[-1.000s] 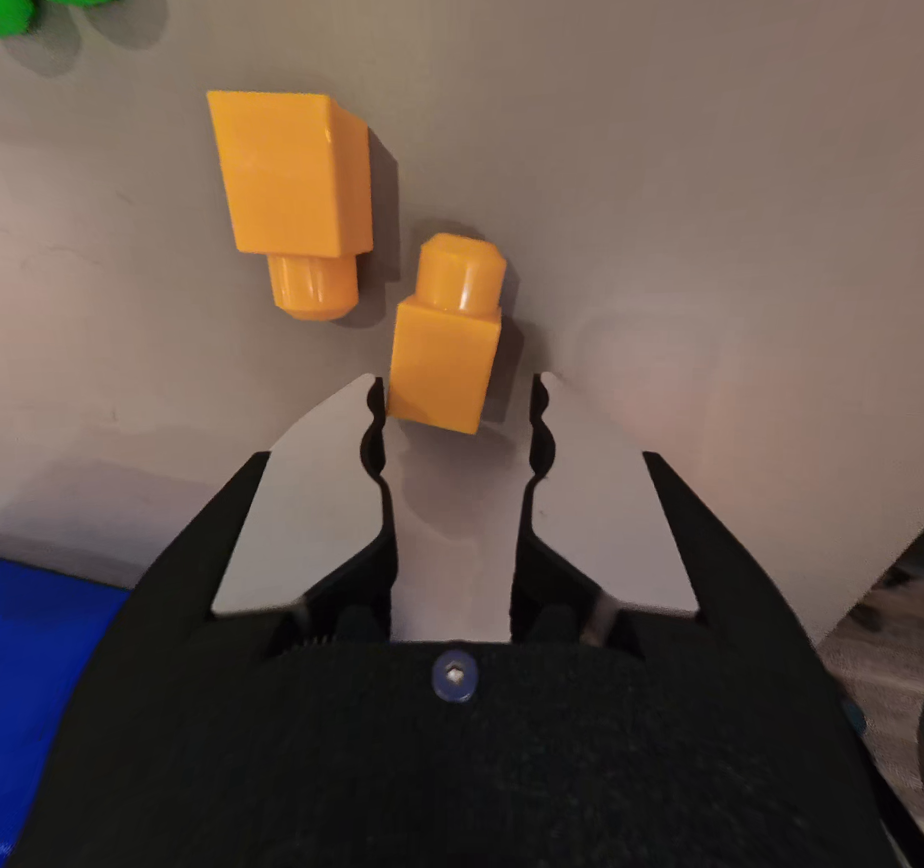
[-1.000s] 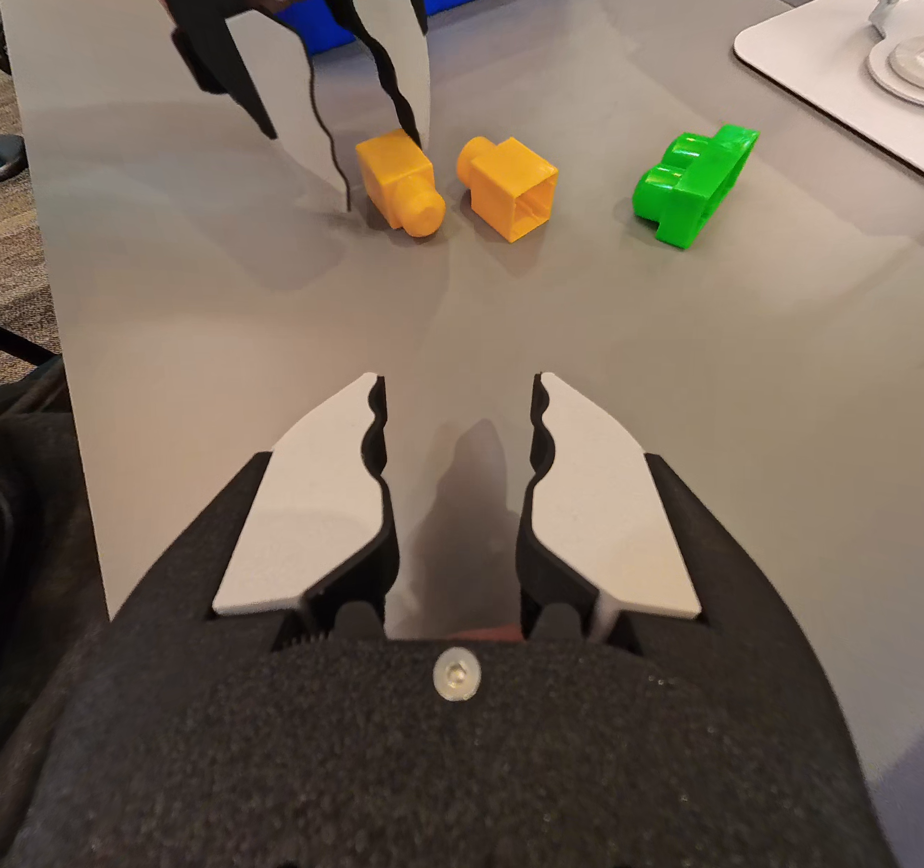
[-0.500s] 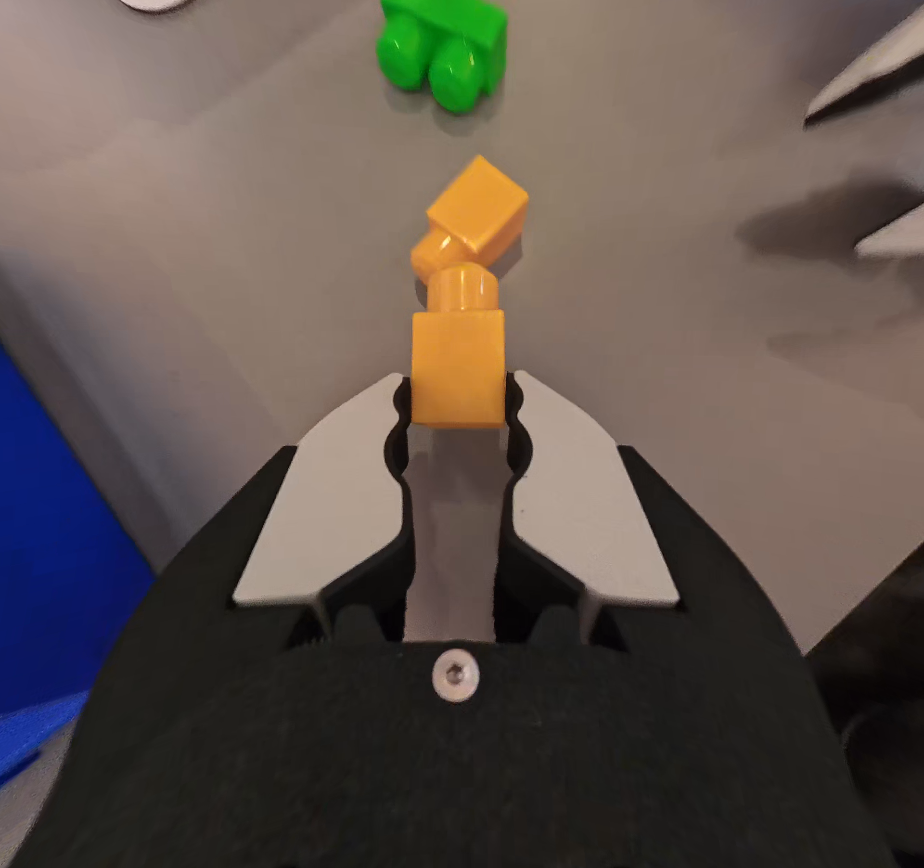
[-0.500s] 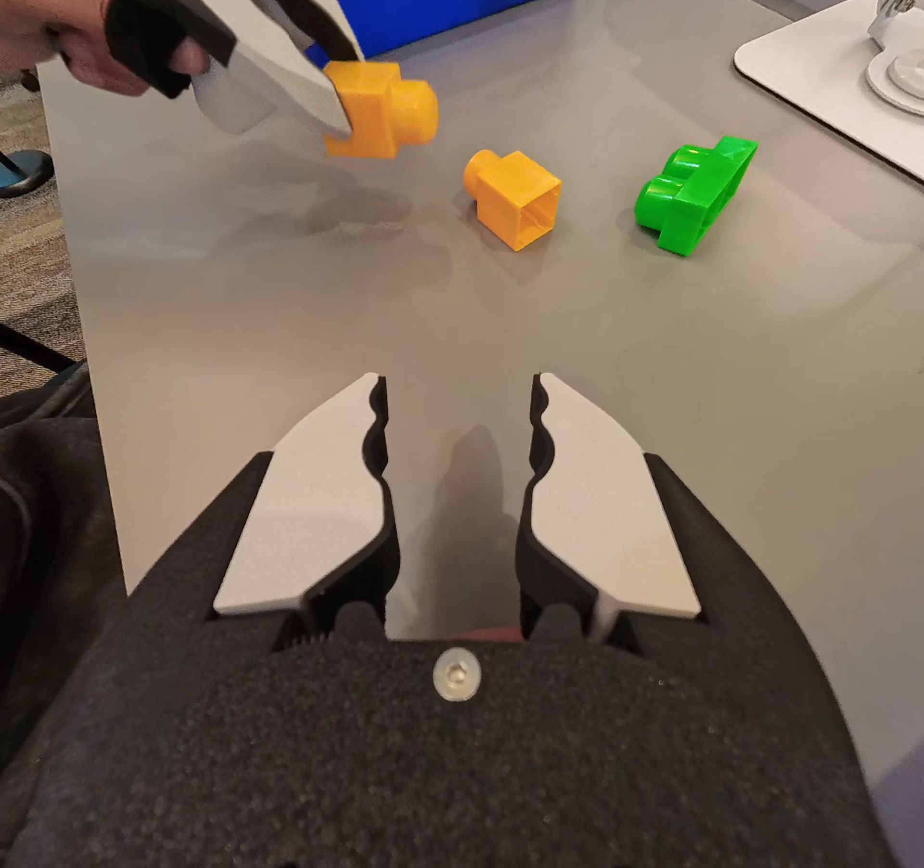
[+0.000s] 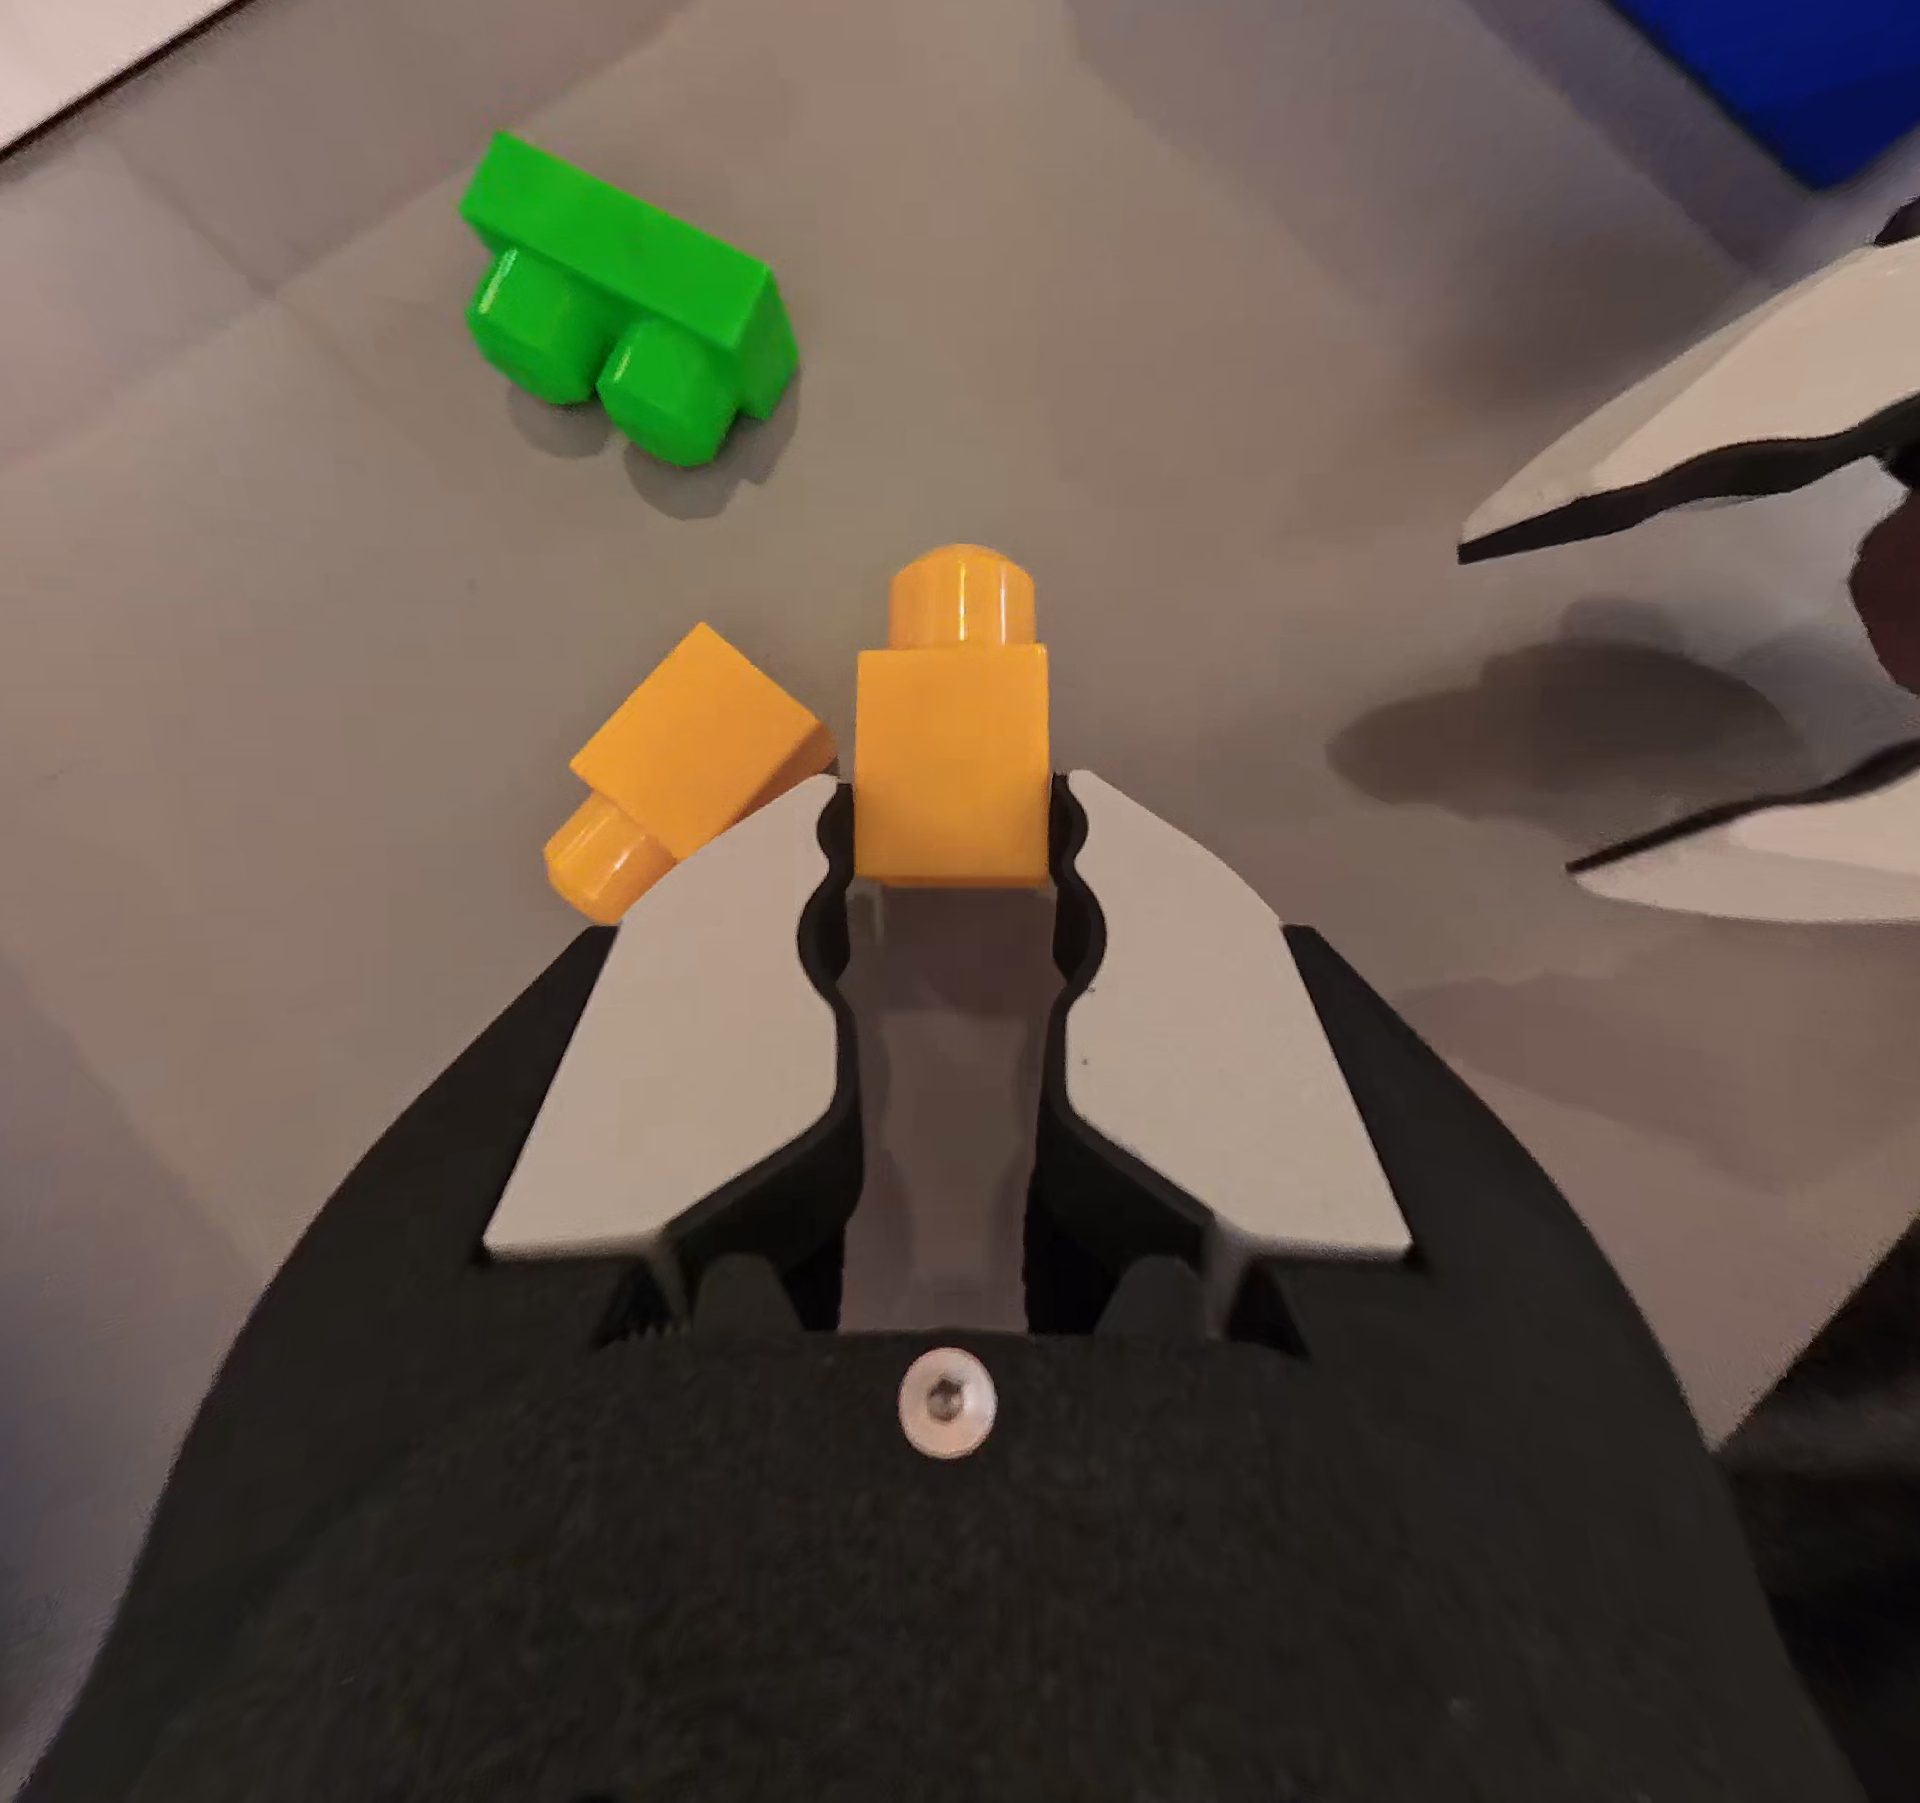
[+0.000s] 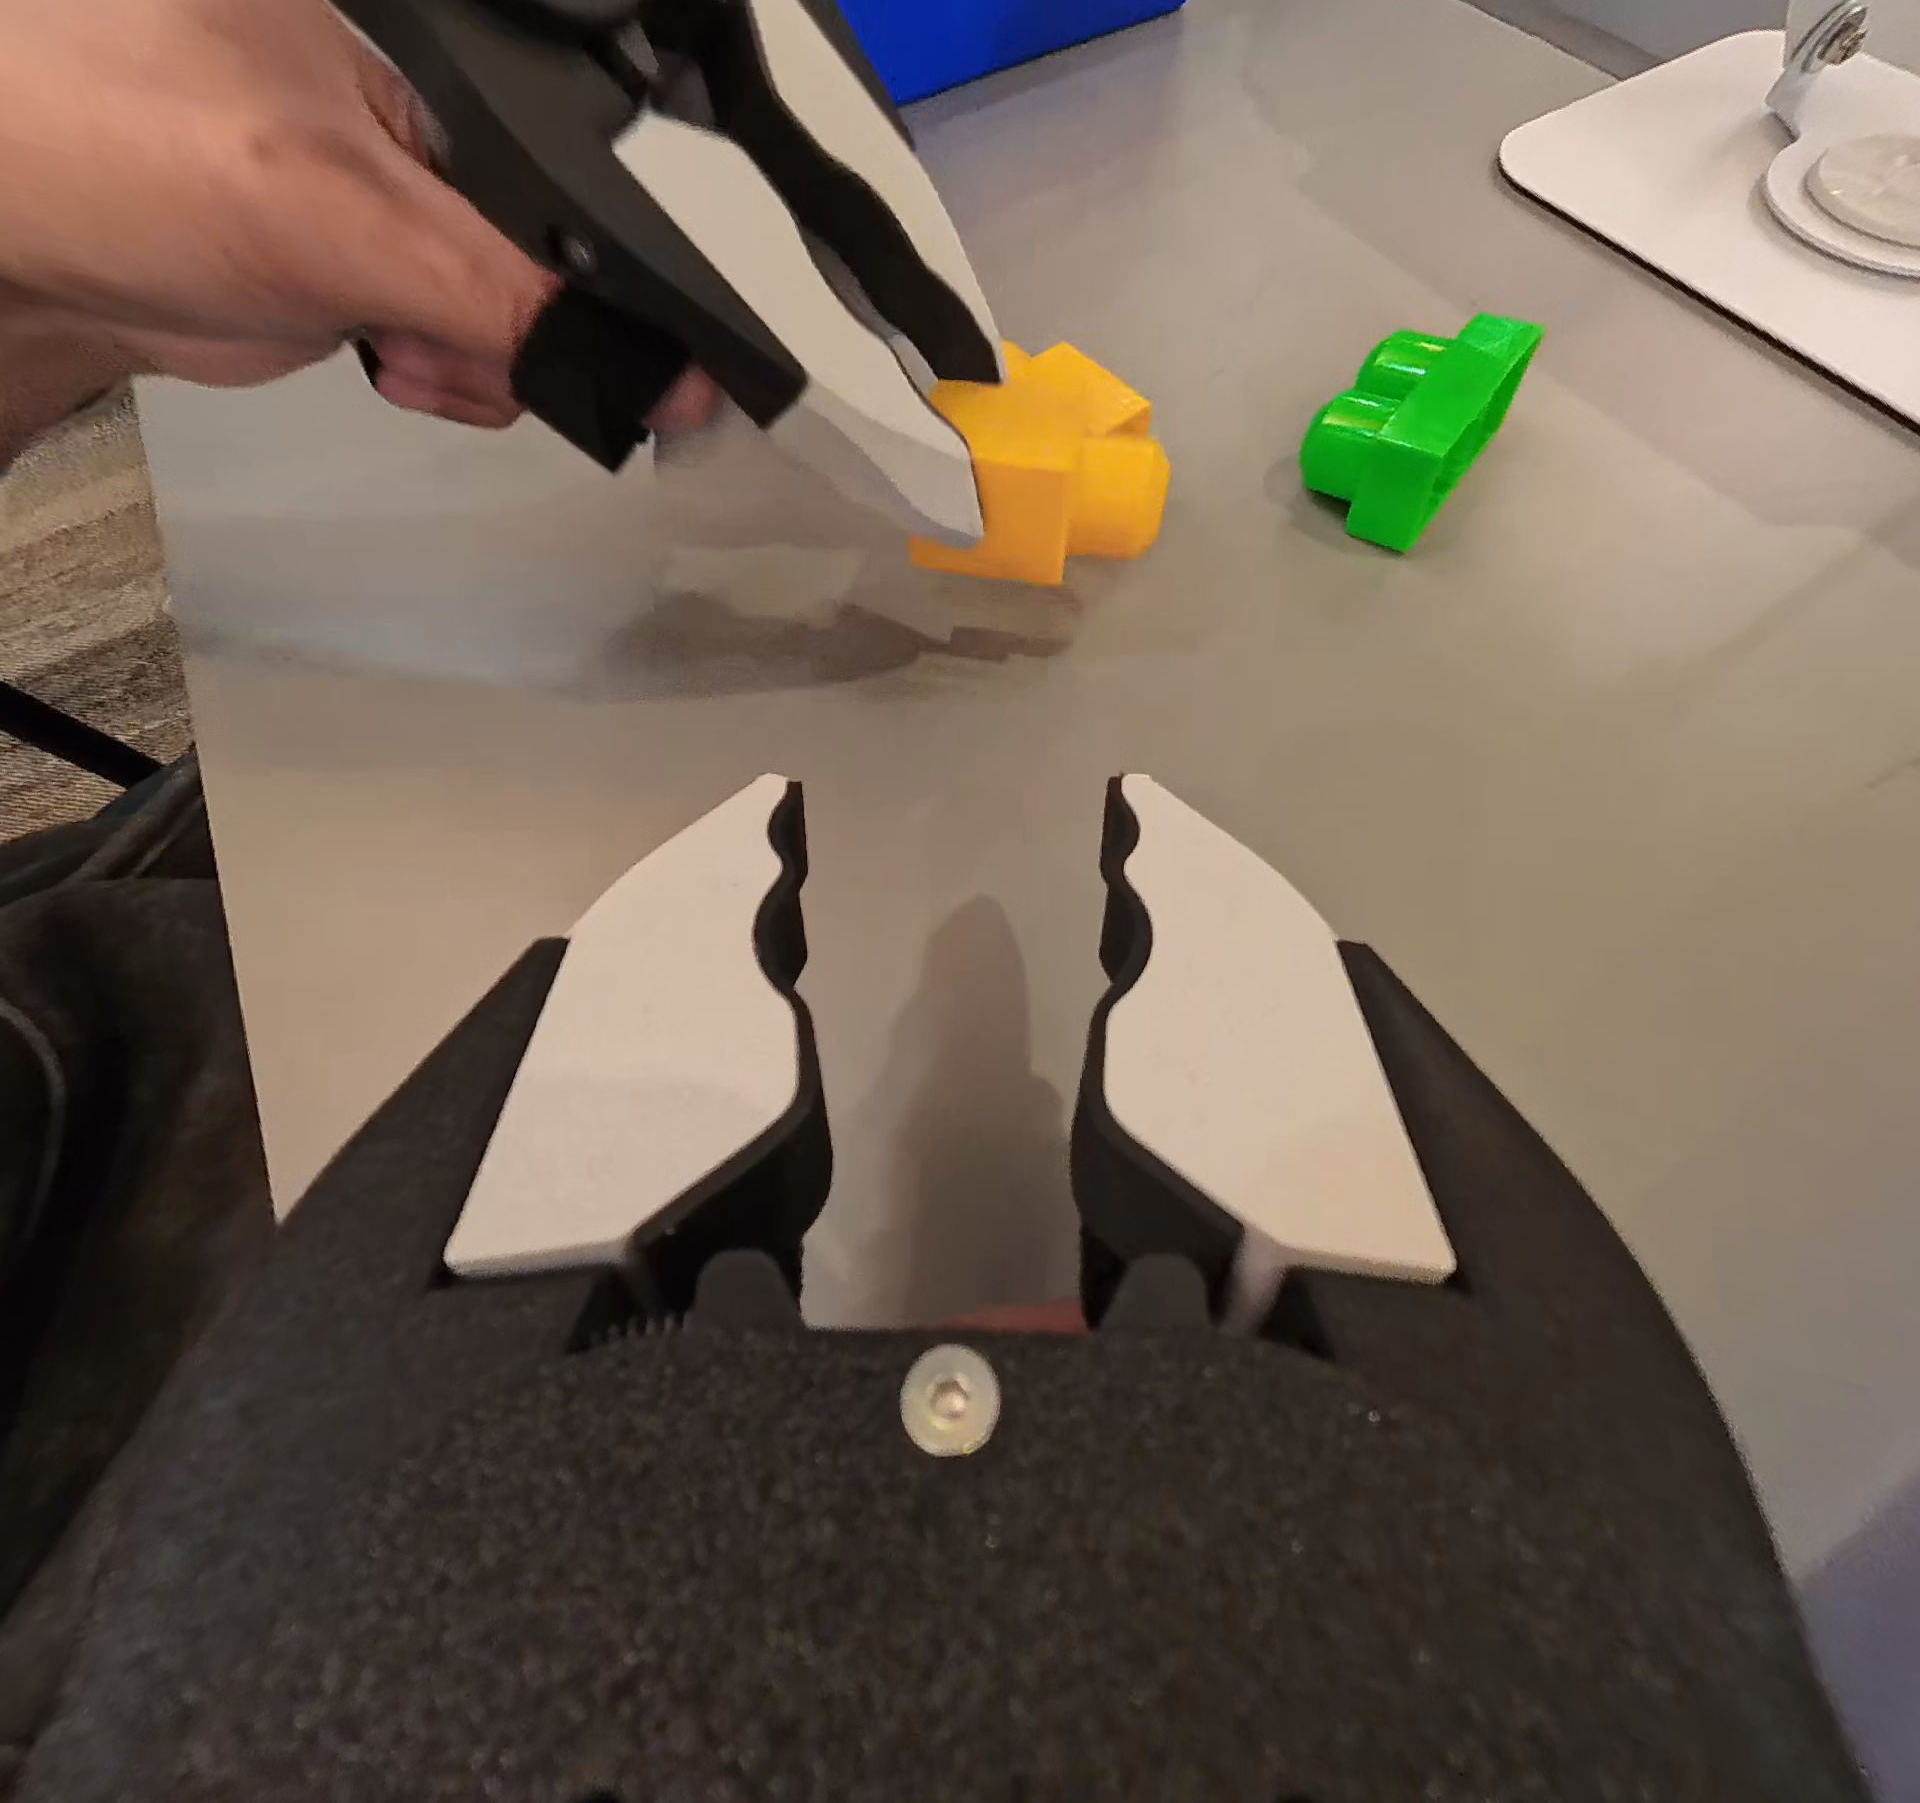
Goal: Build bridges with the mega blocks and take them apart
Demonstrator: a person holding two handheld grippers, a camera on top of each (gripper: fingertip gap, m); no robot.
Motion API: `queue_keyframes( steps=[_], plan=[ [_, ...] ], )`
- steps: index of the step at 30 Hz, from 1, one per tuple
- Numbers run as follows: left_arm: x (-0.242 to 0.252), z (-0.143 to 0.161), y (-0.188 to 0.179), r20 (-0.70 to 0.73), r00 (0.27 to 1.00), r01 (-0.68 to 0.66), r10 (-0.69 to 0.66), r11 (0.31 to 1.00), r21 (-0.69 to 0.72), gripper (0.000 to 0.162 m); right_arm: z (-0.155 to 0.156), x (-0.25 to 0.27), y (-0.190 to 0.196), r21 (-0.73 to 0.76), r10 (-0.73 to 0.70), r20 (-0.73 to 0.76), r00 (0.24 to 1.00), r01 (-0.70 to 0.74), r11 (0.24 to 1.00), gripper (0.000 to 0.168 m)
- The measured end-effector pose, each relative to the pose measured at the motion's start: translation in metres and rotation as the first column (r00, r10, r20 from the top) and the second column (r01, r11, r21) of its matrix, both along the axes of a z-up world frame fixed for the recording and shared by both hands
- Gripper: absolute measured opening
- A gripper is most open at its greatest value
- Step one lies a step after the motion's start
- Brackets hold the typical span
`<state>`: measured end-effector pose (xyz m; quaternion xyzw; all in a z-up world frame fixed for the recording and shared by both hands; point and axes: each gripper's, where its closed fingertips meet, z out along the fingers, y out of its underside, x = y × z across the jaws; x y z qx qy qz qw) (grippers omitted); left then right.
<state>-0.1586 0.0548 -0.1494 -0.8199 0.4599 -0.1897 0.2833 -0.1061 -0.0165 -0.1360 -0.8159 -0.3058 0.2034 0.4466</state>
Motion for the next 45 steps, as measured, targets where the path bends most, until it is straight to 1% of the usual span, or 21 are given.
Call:
queue_keyframes(
  steps=[4,6,8,15,18,20,22,24,27,28,29,30,32,34,35,37,39,40,42,44,45],
  plan=[
    [0.010,-0.011,-0.001,-0.027,0.996,-0.086,0.085,0.996,-0.025,0.036,0.001,0.002,0.000,-0.004,-0.007,-0.007,1.000,0.007,1.000,0.054],
    [0.002,-0.015,0.004,-0.068,0.989,-0.132,0.134,0.991,0.021,0.036,0.003,0.001,-0.001,0.000,-0.003,-0.009,1.000,0.003,1.000,0.054],
    [-0.011,-0.017,0.010,-0.090,0.981,-0.167,0.171,0.985,0.050,0.036,0.002,0.000,-0.001,0.001,0.000,-0.003,1.000,0.000,1.000,0.054],
    [-0.079,-0.023,0.023,-0.110,0.955,-0.271,0.275,0.961,0.049,0.036,0.001,-0.002,-0.002,-0.004,0.005,-0.002,1.000,-0.005,1.000,0.054],
    [-0.092,-0.021,0.017,-0.045,0.971,-0.233,0.233,0.972,0.009,0.036,-0.001,-0.004,-0.001,-0.007,0.009,0.003,1.000,-0.009,1.000,0.054],
    [-0.094,-0.022,0.011,-0.021,0.985,-0.170,0.170,0.985,0.005,0.036,-0.003,-0.006,-0.001,-0.011,0.011,0.012,1.000,-0.011,1.000,0.054],
    [-0.101,-0.026,0.015,-0.028,0.980,-0.196,0.196,0.981,0.003,0.036,-0.006,-0.007,-0.001,-0.016,0.013,0.017,1.000,-0.013,1.000,0.054],
    [-0.102,-0.026,0.017,0.005,0.976,-0.219,0.220,0.975,-0.026,0.036,-0.007,-0.008,0.000,-0.023,0.016,0.022,1.000,-0.015,1.000,0.054],
    [-0.102,-0.026,0.018,0.005,0.972,-0.236,0.237,0.971,-0.039,0.036,-0.009,-0.008,-0.001,-0.023,0.017,0.031,0.999,-0.016,1.000,0.054],
    [-0.101,-0.026,0.017,0.007,0.972,-0.233,0.234,0.972,-0.037,0.041,-0.009,-0.008,-0.001,-0.022,0.016,0.033,0.999,-0.015,1.000,0.054],
    [-0.099,-0.025,0.014,0.011,0.974,-0.227,0.227,0.973,-0.039,0.059,-0.009,-0.007,0.000,-0.022,0.014,0.032,0.999,-0.013,1.000,0.054],
    [-0.098,-0.022,0.011,0.011,0.976,-0.218,0.219,0.975,-0.040,0.067,-0.009,-0.006,0.000,-0.022,0.012,0.031,0.999,-0.012,1.000,0.054],
    [-0.095,-0.007,0.008,0.016,0.983,-0.183,0.183,0.983,-0.010,0.064,-0.009,-0.003,0.000,-0.023,0.007,0.029,1.000,-0.007,1.000,0.054],
    [-0.089,0.022,0.016,0.036,0.990,-0.142,0.140,0.988,0.063,0.063,-0.010,-0.001,0.000,-0.025,0.003,0.026,1.000,-0.003,1.000,0.054],
    [-0.085,0.034,0.022,0.023,0.995,-0.101,0.099,0.990,0.101,0.061,-0.009,0.000,0.001,-0.025,0.002,0.025,1.000,-0.002,1.000,0.054],
    [-0.075,0.041,0.035,-0.108,0.994,0.032,-0.019,0.991,0.126,0.062,-0.008,0.001,0.001,-0.023,0.001,0.022,1.000,0.000,1.000,0.054],
    [-0.064,0.035,0.053,-0.253,0.958,0.168,-0.133,0.978,0.121,0.063,-0.006,0.001,0.002,-0.016,0.001,0.024,1.000,-0.001,1.000,0.054],
    [-0.058,0.028,0.061,-0.303,0.933,0.235,-0.195,0.967,0.099,0.063,-0.005,0.001,0.002,-0.011,0.000,0.025,1.000,0.000,1.000,0.054],
    [-0.051,0.008,0.068,-0.381,0.870,0.335,-0.314,0.942,-0.012,0.063,-0.003,0.002,0.002,-0.009,0.001,0.022,1.000,-0.001,1.000,0.054],
    [-0.050,-0.012,0.065,-0.425,0.801,0.396,-0.421,0.906,-0.152,0.060,-0.005,0.004,0.002,-0.013,-0.004,0.026,1.000,0.005,1.000,0.054],
    [-0.050,-0.019,0.064,-0.437,0.772,0.419,-0.462,0.886,-0.196,0.058,-0.006,0.005,0.003,-0.016,-0.008,0.026,1.000,0.008,1.000,0.054]
  ],
)
